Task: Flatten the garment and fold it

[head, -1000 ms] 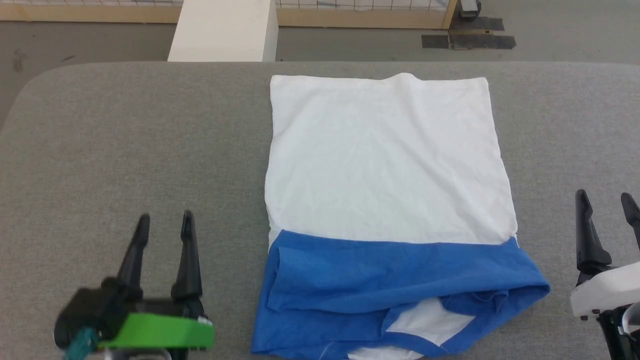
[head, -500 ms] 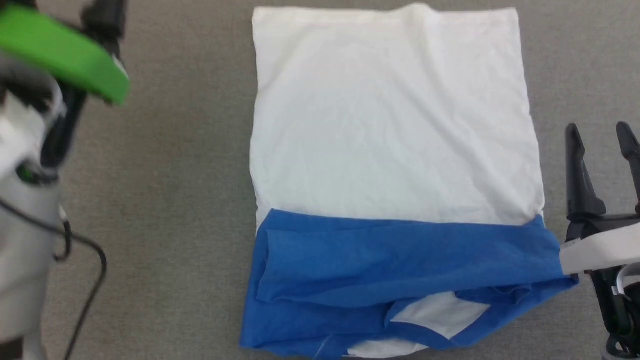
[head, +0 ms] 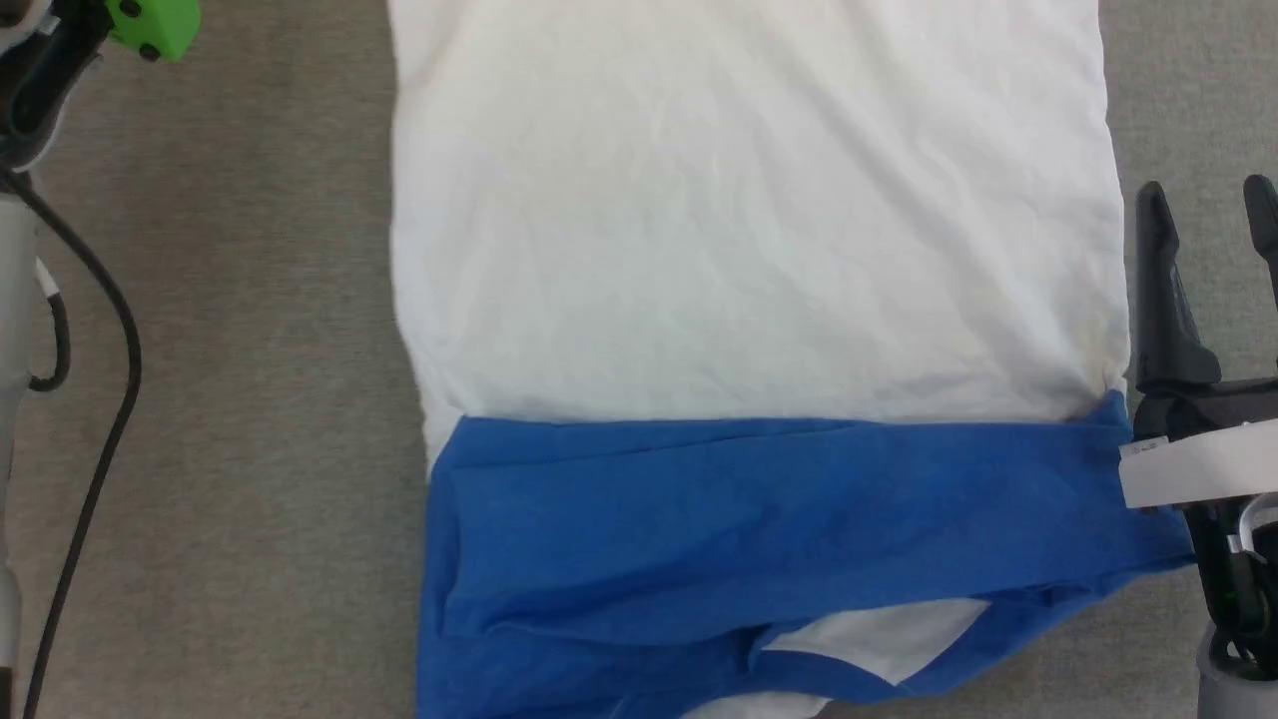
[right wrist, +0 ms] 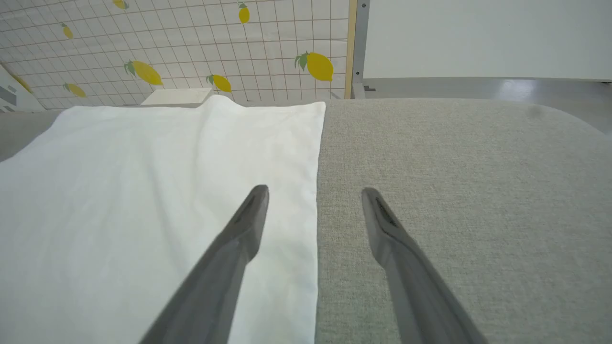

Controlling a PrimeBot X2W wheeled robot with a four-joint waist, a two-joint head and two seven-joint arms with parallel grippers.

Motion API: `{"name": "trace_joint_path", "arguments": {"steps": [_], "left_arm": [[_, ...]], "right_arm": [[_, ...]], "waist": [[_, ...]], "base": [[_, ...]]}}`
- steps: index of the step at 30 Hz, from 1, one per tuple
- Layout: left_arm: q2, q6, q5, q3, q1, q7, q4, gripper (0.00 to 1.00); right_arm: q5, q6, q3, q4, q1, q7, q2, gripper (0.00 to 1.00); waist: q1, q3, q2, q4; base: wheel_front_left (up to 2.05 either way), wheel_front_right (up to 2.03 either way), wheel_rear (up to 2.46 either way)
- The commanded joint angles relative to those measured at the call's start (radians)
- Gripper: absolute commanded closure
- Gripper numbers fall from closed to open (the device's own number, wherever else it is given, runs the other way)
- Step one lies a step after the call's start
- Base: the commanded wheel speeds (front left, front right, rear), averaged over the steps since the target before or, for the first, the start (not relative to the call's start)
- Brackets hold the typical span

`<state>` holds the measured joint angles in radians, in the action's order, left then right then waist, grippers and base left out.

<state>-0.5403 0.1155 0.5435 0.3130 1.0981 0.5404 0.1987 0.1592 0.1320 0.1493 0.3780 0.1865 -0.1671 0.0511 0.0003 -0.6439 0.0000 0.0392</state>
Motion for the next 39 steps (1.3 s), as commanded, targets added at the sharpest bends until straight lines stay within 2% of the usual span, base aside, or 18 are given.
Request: {"name": "trace_joint_path", "arguments": {"steps": [1,13,14,15,20,24,27,28,32,36,39], "left_arm": [[-0.009,0.008,0.013,0.007,0.025,0.009,0.010,0.00],[-0.023,-0.007,0.049,0.017,0.007,0.063,0.084,0.00],[-0.026,-0.006,0.051,0.024,0.002,0.072,0.089,0.31],[-0.029,-0.003,0.052,0.032,-0.003,0.078,0.089,1.00],[-0.031,0.002,0.062,0.047,-0.030,0.055,0.090,1.00],[-0.021,0.003,0.057,0.056,-0.061,0.014,0.107,1.00],[-0.010,0.003,0.059,0.064,-0.083,-0.008,0.118,1.00],[0.001,0.003,0.060,0.072,-0.090,-0.023,0.121,1.00],[0.019,0.004,0.058,0.086,-0.083,-0.036,0.123,1.00],[0.039,0.006,0.056,0.103,-0.064,-0.045,0.123,1.00],[0.061,0.007,0.053,0.123,-0.044,-0.054,0.124,1.00]], "right_arm": [[0.012,-0.001,0.001,-0.002,0.015,0.009,-0.001,0.00],[0.039,-0.001,0.020,-0.023,0.006,0.036,-0.001,0.00],[0.039,-0.001,0.021,-0.023,0.007,0.036,-0.001,0.00],[0.039,-0.001,0.023,-0.022,0.008,0.036,-0.001,0.00],[0.039,-0.001,0.042,0.003,0.029,0.024,-0.001,0.00],[0.022,-0.001,0.047,0.064,0.094,-0.034,-0.001,0.00],[-0.001,-0.001,0.036,0.121,0.193,-0.134,0.009,0.00],[0.014,-0.001,0.032,0.134,0.323,-0.257,0.053,0.00],[0.043,-0.001,0.012,0.038,0.518,-0.454,0.110,0.00],[0.039,-0.001,0.010,-0.114,0.672,-0.617,0.115,0.00],[-0.008,-0.001,0.029,-0.239,0.782,-0.693,0.107,0.00]], "waist": [[-0.0003,-0.077,0.0000,0.075],[-0.0003,-0.135,0.0000,0.131],[-0.0003,-0.137,0.0000,0.132],[-0.0003,-0.138,0.0000,0.133],[-0.0003,-0.119,0.0000,0.126],[-0.0003,-0.078,0.0000,0.117],[-0.0003,-0.049,0.0000,0.112],[-0.0003,-0.034,0.0000,0.103],[-0.0003,-0.034,0.0000,0.082],[-0.0003,-0.049,0.0000,0.052],[-0.0003,-0.067,0.0000,0.019]], "base": [[0.00,0.00,0.00],[0.00,0.00,0.00],[0.00,0.00,0.00],[0.00,0.00,0.00],[0.00,0.00,0.00],[0.00,0.00,0.00],[0.00,0.00,0.00],[0.00,0.00,0.00],[0.00,0.00,0.00],[0.00,0.00,0.00],[0.00,0.00,0.00]]}}
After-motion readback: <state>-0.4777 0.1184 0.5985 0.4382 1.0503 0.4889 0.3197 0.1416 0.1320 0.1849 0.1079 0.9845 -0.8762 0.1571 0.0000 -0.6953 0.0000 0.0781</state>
